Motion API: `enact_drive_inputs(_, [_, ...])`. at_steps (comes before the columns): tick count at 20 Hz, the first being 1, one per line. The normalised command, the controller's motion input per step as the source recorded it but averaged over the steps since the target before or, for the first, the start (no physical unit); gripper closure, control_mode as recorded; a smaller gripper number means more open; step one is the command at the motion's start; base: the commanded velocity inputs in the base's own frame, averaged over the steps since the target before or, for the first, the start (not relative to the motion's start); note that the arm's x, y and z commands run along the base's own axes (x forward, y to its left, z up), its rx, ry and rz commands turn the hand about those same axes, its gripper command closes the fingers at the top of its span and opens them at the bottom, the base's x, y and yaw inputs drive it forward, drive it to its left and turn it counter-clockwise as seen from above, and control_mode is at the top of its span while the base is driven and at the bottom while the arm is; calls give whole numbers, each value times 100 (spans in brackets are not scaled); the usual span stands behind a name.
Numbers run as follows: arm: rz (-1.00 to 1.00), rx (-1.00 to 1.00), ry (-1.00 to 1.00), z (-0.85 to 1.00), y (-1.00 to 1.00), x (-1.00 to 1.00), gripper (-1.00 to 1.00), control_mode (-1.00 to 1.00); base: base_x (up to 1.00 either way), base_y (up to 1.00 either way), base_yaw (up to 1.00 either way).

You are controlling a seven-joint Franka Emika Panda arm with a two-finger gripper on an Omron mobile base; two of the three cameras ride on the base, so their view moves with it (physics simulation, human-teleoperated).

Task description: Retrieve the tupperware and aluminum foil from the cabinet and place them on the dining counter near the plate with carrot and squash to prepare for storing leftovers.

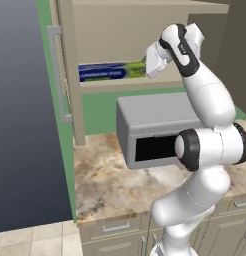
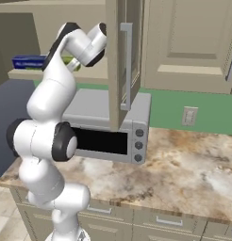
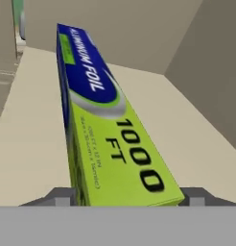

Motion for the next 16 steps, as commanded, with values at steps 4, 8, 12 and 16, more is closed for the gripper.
enact_drive_inputs(4, [-10,0,8,10,2,-100,100,-100,0,0,0])
enact_drive_inputs(8, [-12,-3,4,12,-2,-100,100,-100,0,0,0])
enact_drive_inputs(12, [-28,-5,0,7,-6,-100,100,-100,0,0,0])
enact_drive_inputs(16, [-34,-3,0,35,-35,-100,100,-100,0,0,0])
